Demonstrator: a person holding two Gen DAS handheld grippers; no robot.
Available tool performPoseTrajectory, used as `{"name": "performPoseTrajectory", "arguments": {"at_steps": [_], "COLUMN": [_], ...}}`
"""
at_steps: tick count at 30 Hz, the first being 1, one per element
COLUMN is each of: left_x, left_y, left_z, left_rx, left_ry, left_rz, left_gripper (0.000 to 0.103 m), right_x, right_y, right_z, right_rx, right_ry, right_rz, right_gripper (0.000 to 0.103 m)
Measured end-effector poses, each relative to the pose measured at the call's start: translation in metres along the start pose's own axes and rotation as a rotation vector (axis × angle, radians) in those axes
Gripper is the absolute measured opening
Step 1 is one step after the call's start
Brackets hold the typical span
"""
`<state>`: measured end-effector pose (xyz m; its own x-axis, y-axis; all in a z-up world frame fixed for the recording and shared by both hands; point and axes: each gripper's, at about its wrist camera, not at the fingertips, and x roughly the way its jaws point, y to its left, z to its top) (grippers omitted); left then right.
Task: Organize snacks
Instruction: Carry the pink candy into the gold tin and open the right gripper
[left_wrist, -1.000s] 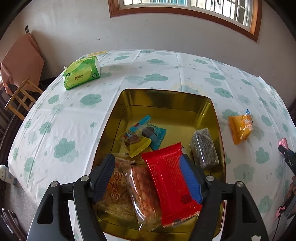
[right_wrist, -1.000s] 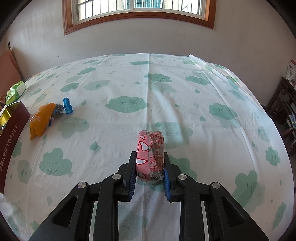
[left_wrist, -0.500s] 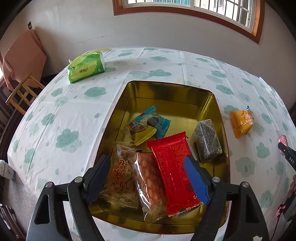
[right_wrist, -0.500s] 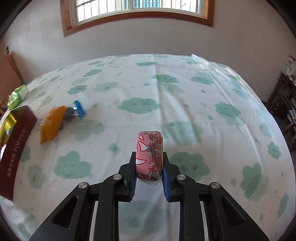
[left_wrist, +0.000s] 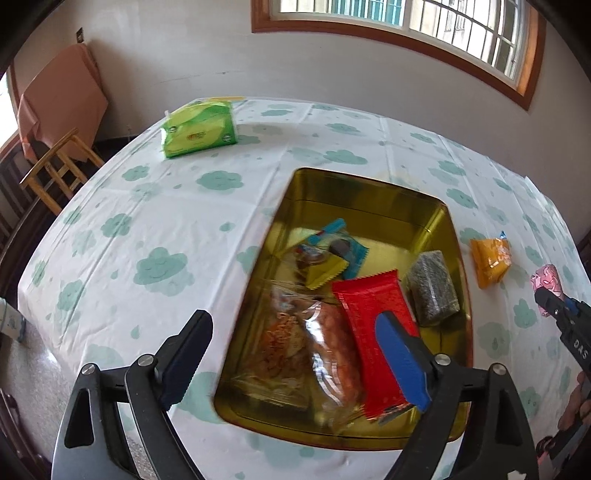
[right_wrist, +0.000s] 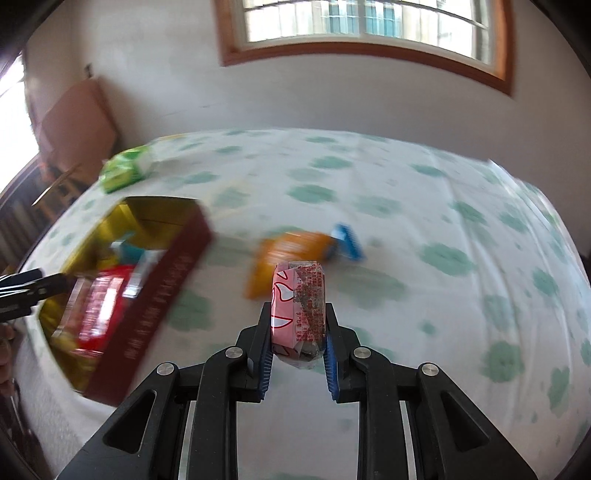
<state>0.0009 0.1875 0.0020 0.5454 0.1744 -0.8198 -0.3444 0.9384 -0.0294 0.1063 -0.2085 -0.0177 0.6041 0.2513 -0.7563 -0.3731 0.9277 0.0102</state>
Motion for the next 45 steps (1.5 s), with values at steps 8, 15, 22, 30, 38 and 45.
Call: {"name": "performPoseTrajectory", "arguments": {"at_steps": [8, 15, 22, 30, 38, 45], "left_x": [-0.006, -0.008, -0.010, -0.009, -0.007, -0.004], "left_y": [0.029, 0.052, 0.066, 0.075, 0.076, 0.075], "left_z": [-0.004, -0.011, -0.016, -0.019, -0.020, -0.022], "left_rx": [-0.049, -0.094, -0.110, -0.126, -0.129, -0.129], "left_ry": [-0.002, 0.005, 0.005, 0.017, 0.021, 0.028], "left_rz": [0.021, 0.053, 0.083, 0.091, 0.090, 0.085], "left_gripper": [0.090, 0.092, 0.092, 0.092, 0.092, 0.092], "right_x": [-0.017, -0.018, -0.019, -0.039, -0.041, -0.063], "right_y": [0.002, 0.011, 0.051, 0.169, 0.185, 0.183], "right_z": [0.005, -0.001, -0.009, -0.017, -0.016, -0.019], "right_rx": [-0.098, -0.164, -0.196, -0.217, -0.219, -0.218], "right_ry": [-0.021, -0.005, 0.037, 0.063, 0.081, 0.047], "right_rz": [0.126, 0.195, 0.227, 0.235, 0.240, 0.254], "right_gripper": [0.024, 0.024, 0.024, 0.024, 0.026, 0.027]}}
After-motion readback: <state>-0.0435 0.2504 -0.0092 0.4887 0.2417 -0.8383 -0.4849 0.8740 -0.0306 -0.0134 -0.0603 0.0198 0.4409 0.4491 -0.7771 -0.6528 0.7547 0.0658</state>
